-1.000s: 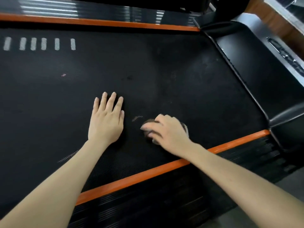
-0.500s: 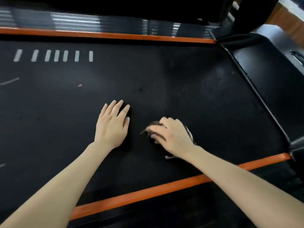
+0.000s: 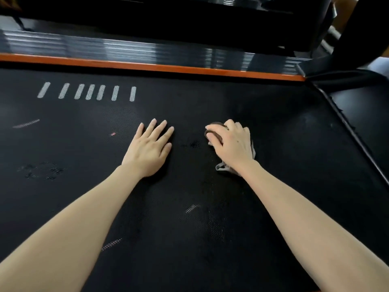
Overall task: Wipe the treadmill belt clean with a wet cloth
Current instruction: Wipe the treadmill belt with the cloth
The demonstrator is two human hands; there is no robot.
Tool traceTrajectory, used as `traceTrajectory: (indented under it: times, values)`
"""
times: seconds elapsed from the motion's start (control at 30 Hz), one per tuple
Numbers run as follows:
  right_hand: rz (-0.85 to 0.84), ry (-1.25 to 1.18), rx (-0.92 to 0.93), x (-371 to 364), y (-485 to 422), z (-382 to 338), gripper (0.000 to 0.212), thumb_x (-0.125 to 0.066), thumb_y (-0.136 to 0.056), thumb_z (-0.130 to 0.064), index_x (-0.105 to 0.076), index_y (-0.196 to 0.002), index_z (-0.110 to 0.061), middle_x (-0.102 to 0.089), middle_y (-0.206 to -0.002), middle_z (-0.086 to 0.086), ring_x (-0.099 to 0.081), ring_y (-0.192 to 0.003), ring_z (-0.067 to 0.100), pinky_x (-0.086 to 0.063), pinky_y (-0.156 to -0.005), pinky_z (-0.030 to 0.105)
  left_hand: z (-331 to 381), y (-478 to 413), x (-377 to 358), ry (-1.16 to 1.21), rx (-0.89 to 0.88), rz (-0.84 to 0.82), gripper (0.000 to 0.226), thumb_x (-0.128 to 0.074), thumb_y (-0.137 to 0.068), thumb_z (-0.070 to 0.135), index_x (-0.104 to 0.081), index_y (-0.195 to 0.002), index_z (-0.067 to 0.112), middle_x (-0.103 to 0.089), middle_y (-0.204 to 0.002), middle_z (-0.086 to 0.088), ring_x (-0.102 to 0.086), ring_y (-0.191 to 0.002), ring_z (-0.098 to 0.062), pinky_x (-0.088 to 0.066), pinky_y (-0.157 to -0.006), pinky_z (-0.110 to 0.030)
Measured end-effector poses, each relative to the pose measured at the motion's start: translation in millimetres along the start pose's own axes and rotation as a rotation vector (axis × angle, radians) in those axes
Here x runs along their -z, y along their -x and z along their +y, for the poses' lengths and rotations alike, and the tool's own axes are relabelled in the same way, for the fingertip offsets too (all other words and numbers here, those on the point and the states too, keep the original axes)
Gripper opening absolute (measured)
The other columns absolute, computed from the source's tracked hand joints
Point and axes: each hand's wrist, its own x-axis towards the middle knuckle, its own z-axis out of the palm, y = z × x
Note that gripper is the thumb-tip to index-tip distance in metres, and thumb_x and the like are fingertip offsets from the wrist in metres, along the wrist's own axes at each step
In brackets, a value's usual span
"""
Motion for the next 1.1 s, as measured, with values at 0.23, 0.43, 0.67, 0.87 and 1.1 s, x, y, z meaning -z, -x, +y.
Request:
traceTrajectory:
  times: [0.23, 0.43, 0.67, 0.87, 1.1]
  values:
    - [-0.092, 0.112, 0.208, 11.5, 15.2, 16.5, 0.064, -0.037, -0.081, -0.072, -0.055, -0.127, -0.033, -0.054, -0.097, 0.006, -0.052, -0.083, 0.023, -0.041, -0.062, 0.033, 0.7, 0.6, -1.7, 0.001, 0.013, -0.01, 0.073, 0.01, -0.086, 0.05, -0.014, -0.151, 0.025, -0.011, -0.159, 0.0, 0.0, -0.147, -0.022, 0.004, -0.118, -0.041]
    - [-0.122, 0.158, -0.283, -13.6, -84.8, 39.3, 0.044, -0.038, -0.096, -0.053, -0.05, -0.13, -0.028, -0.048, -0.12, 0.012, -0.049, -0.105, 0.03, -0.043, -0.075, 0.038, -0.1, -0.2, -8.4, -0.008, 0.011, 0.031, 0.065, -0.003, -0.094, 0.045, -0.029, -0.148, 0.019, -0.028, -0.154, -0.006, -0.017, -0.144, -0.029, -0.009, -0.117, -0.047]
    - [-0.085, -0.134, 0.265, -5.3, -6.9, -38.0, 0.038, -0.046, -0.091, -0.048, -0.064, -0.115, -0.024, -0.056, -0.093, 0.007, -0.059, -0.078, 0.024, -0.048, -0.056, 0.032, -2.9, -1.7, -6.6, 0.018, 0.008, 0.061, 0.06, -0.014, -0.095, 0.042, -0.039, -0.143, 0.015, -0.036, -0.15, -0.006, -0.025, -0.142, -0.029, -0.013, -0.116, -0.045]
    - [-0.055, -0.071, 0.351, -23.1, -58.7, -24.2, 0.041, -0.041, -0.091, -0.049, -0.066, -0.115, -0.026, -0.053, -0.086, 0.004, -0.056, -0.073, 0.021, -0.048, -0.051, 0.032, -17.1, -8.1, 2.8, -0.045, -0.039, 0.139, 0.057, -0.03, -0.091, 0.038, -0.052, -0.133, 0.006, -0.049, -0.141, -0.011, -0.039, -0.134, -0.03, -0.011, -0.11, -0.048]
    - [-0.065, 0.077, -0.005, -55.9, -164.9, 6.9, 0.037, -0.036, -0.099, -0.047, -0.055, -0.125, -0.029, -0.052, -0.106, 0.007, -0.052, -0.099, 0.027, -0.04, -0.074, 0.036, -71.7, -35.6, 3.8, -0.108, -0.106, 0.043, 0.062, -0.016, -0.094, 0.051, -0.038, -0.144, 0.021, -0.037, -0.15, -0.002, -0.027, -0.141, -0.027, -0.005, -0.112, -0.062]
